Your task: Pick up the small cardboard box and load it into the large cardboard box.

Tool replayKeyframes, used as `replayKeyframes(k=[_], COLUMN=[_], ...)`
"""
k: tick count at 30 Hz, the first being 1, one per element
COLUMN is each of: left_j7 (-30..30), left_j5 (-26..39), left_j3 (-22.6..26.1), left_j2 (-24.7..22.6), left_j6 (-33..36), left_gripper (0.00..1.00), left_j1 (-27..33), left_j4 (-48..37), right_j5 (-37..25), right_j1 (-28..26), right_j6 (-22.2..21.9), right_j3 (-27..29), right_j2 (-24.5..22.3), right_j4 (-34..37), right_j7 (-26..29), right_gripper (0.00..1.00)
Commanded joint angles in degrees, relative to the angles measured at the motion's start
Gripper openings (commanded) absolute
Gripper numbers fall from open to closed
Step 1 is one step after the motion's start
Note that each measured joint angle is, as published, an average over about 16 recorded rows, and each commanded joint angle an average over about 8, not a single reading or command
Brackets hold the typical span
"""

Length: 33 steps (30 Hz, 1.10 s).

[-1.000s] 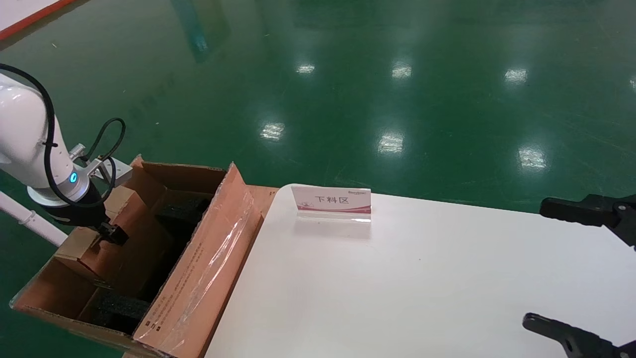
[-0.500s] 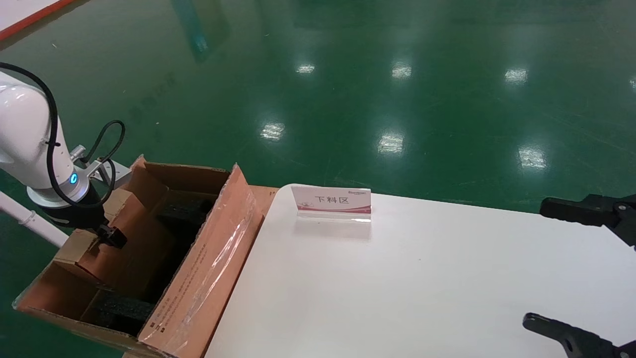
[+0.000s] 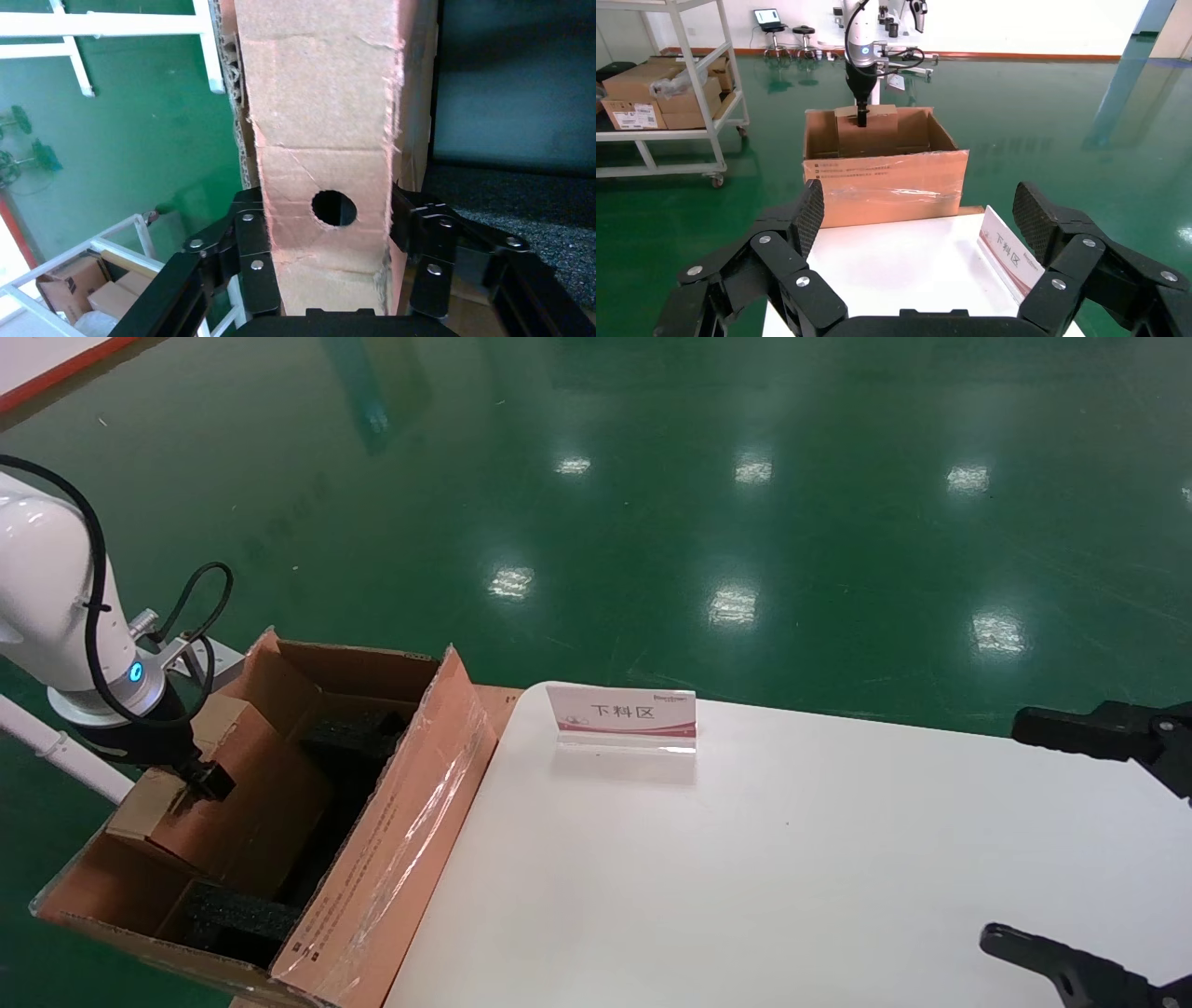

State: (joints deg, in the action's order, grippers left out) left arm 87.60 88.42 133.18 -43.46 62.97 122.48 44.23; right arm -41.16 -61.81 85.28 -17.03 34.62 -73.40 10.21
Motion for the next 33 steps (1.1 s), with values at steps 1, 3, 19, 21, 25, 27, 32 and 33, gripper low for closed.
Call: replayKeyframes(k=[1,3,19,21,25,27,32,33], left_j7=[0.0,0.0,0.1,0.0,-0.6,-1.0,-5.2,-7.0], left_j5=[0.0,0.0,1.4,2.0,3.9,4.9,3.6,2.3], left_j3=[0.0,0.0,-0.7,-1.1,-2.5,-3.3,-5.9,-6.5], left_j2=[0.0,0.0,1.6,3.0,8.0,11.0,17.0,17.8], left_j6=[0.0,0.0,-3.0,-4.4,-8.0,-9.9,-13.6,-14.0], left_gripper=[1.00,1.00,1.00,1.00,1.00,1.00,1.00,1.00], left_j1=[0.0,0.0,2.8,4.6,10.0,13.0,18.2,18.8], left_j4=[0.0,0.0,5.1,8.5,17.9,23.4,32.6,33.3], right_j5=[0.0,0.0,0.0,0.0,0.0,0.0,0.0,0.0], right_j1=[0.0,0.0,0.0,0.0,0.0,0.0,0.0,0.0], right_j6=[0.0,0.0,0.0,0.0,0.0,0.0,0.0,0.0], right_j3=[0.0,0.0,0.0,0.0,0.0,0.0,-0.1,-0.1], right_j2=[0.0,0.0,0.0,0.0,0.0,0.0,0.0,0.0], right_j4=[0.0,0.0,0.0,0.0,0.0,0.0,0.1,0.1], right_j7=[0.0,0.0,0.0,0.0,0.0,0.0,0.0,0.0], right_gripper=[1.00,1.00,1.00,1.00,1.00,1.00,1.00,1.00])
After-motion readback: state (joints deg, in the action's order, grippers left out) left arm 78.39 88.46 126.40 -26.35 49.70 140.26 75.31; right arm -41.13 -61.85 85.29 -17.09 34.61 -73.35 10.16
